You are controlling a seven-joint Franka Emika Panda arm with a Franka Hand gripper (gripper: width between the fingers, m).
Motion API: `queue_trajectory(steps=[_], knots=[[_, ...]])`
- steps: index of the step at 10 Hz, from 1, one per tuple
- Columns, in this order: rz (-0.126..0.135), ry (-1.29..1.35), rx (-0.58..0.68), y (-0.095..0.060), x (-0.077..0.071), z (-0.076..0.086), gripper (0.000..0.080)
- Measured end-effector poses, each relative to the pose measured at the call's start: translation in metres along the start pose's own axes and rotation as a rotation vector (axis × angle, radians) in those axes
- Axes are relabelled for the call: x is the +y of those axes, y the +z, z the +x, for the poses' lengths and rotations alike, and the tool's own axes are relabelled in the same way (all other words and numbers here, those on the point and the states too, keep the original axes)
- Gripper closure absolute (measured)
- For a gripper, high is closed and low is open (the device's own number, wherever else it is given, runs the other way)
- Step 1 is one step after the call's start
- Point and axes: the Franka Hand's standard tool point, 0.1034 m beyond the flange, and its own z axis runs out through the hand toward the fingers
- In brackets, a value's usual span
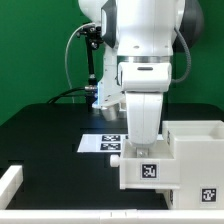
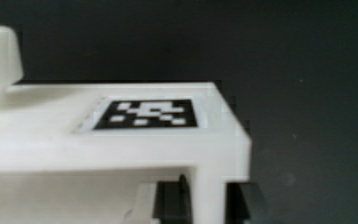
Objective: Assemble drawer
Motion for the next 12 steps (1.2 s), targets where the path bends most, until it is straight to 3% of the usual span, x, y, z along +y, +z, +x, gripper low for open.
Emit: queue_trajectory(steps=[3,5,8,12], knots=[[-0.004,-0.035,-0.002,0.0,0.0,-0.001,0.0761],[-0.033,-0.143,-0.013,-0.002,-0.001,-0.009,0.0761],[-0.02,-0.189,-0.018,0.002,-0.009,-0.009,0.0761],[-0.016,-0.076,-0.025,-0.001,0.002,-0.004,0.0761]])
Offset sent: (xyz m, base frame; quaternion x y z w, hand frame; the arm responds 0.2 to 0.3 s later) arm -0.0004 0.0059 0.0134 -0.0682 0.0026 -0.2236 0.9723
